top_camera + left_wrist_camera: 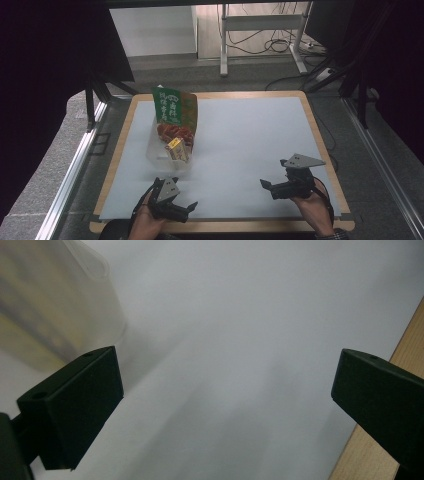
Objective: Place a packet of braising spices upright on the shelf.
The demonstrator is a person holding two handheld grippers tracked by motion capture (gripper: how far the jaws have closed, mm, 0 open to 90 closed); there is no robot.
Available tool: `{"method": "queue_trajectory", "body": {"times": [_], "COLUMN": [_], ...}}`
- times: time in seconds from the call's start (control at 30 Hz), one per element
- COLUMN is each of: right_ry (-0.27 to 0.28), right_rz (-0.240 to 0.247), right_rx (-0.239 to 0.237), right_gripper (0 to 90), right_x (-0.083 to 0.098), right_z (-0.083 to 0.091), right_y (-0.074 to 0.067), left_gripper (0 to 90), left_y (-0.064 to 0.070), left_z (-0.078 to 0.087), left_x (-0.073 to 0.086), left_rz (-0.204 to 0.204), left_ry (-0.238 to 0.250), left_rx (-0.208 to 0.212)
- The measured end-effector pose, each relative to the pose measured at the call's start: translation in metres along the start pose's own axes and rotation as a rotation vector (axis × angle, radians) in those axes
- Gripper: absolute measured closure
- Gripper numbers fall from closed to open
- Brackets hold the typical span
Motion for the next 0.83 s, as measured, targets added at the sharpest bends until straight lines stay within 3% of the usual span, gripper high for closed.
{"method": "queue_trajectory", "body": {"times": [0.53, 0.83], "right_ry": [-0.016, -0.026], "right_rz": [-0.023, -0.041], "right_rx": [0.013, 0.006], "right_gripper": [0.1, 0.1], "right_x": [0.035, 0.04], "right_z": [0.006, 0.003], "right_y": [0.008, 0.014], "left_gripper": [0.0, 0.0], "left_y": [0.0, 0.0], "left_z": [-0.001, -0.001], "left_x": [0.001, 0.0], "left_rz": [-0.007, -0.006], "left_ry": [-0.011, -0.011], "left_rx": [-0.001, -0.001]}}
Point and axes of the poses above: each handheld gripper's, and its own axes: z roughly backward along the jaws, x roughly out of its underside, y roughly to its right, the point moved 4 cm from there along -z, roughly forward along the jaws, and after that the axes turned 12 degrees about -y, right-handed, at the moved point
